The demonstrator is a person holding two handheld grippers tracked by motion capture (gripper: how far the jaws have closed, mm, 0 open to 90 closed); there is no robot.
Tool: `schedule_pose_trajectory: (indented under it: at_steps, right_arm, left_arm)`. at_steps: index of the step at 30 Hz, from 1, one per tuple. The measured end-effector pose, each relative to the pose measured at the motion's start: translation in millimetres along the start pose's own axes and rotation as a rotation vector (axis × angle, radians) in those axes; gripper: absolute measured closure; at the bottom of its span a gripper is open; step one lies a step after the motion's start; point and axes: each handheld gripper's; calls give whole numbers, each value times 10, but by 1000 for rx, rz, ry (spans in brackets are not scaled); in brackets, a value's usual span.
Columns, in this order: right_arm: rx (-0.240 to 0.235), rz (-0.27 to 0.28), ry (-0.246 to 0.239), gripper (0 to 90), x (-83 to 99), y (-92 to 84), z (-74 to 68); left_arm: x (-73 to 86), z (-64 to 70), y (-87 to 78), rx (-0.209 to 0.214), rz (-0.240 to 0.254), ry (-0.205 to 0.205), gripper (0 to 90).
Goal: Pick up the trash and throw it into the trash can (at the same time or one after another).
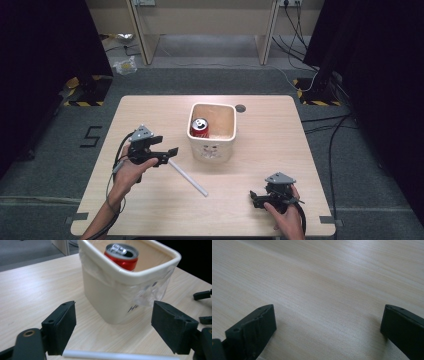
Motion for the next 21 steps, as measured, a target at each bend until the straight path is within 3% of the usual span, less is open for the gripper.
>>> schedule_pose_trajectory:
  at_steps: [5,16,21]
  right_arm:
    - [0,0,0,3,0,0,0]
    - [0,-2,0,3,-1,-2,0]
    - [0,0,0,3,0,0,0]
  left_arm:
    - [181,-15,68,-13,-31,-16,198]
    - [501,28,210,4,-73,-69,200]
    - [628,31,287,-18,-86,-84,203]
Point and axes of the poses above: each handheld gripper's, and its own axes: y roughly forward along the jaws, x roughly out of its underside, z roughly to its right, and after that the axes turned 1 degree about z, right-handed
